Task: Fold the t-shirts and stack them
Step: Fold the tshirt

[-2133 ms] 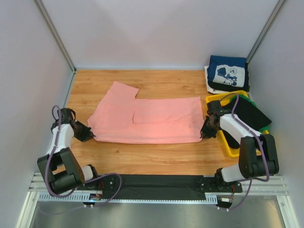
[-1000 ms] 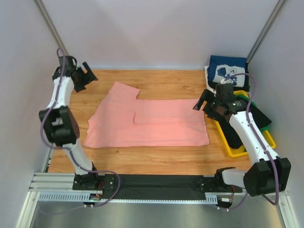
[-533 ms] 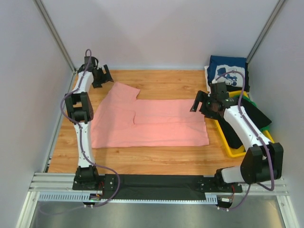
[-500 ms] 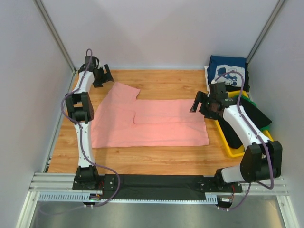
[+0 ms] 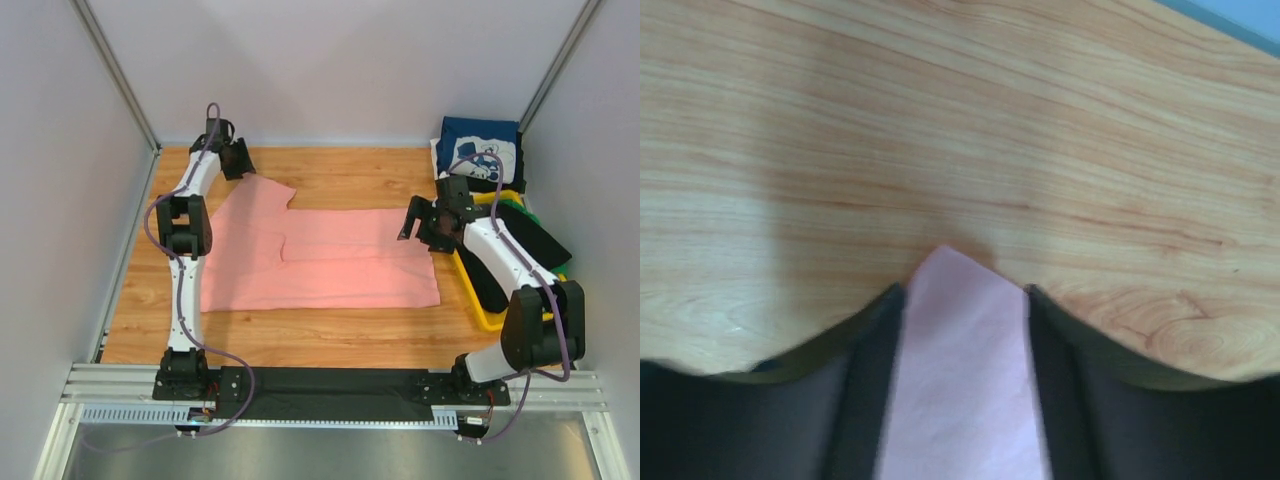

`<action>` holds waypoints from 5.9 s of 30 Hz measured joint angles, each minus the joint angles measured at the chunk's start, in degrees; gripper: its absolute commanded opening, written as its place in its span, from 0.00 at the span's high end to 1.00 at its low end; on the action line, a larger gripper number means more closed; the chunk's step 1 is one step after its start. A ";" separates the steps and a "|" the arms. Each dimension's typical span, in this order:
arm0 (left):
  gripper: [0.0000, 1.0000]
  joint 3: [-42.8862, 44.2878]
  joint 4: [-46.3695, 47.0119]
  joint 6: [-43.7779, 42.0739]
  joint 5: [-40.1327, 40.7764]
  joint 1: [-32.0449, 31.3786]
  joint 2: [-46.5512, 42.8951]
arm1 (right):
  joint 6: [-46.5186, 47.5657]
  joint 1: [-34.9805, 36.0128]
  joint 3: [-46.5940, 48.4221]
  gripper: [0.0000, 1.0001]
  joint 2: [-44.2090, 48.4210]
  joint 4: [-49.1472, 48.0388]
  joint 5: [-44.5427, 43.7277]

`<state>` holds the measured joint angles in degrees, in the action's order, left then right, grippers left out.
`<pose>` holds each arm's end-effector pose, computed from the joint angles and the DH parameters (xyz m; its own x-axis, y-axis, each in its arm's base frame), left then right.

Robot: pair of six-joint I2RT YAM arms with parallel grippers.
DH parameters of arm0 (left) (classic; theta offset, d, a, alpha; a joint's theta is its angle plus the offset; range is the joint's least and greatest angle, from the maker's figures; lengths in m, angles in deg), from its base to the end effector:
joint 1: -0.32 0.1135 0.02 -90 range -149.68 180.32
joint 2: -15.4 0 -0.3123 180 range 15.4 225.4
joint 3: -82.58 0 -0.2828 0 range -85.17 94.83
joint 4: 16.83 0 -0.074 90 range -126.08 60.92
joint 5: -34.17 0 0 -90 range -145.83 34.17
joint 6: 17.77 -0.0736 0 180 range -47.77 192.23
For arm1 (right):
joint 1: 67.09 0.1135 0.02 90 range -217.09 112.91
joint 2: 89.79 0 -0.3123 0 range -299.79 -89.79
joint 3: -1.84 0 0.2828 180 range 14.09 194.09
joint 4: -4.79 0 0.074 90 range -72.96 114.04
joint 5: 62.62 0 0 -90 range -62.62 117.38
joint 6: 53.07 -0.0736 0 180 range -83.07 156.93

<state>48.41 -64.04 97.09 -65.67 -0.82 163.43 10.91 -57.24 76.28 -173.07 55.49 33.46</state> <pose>0.6625 -0.0258 0.1567 -0.7439 -0.3995 -0.5358 -0.2005 0.8982 -0.3913 0.3312 0.0654 0.2533 -0.8610 0.2932 -0.4155 0.1722 0.9368 0.3044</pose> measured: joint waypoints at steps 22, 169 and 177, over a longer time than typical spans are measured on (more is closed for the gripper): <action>1.00 -28.41 13.84 10.36 10.38 3.04 -14.51 | 1.09 0.00 44.39 0.27 -41.20 9.25 -14.95; 0.00 -32.46 -5.66 -1.95 -4.09 -2.36 -72.04 | -9.90 45.62 41.09 0.27 -21.68 14.19 -18.53; 0.01 -64.50 -11.63 -4.15 -0.11 -2.43 -101.26 | -1.57 33.81 61.18 0.27 -43.23 7.91 -2.60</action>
<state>-16.09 -75.66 92.94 -65.78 -3.25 62.17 9.33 -23.43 137.46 -216.31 63.41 30.86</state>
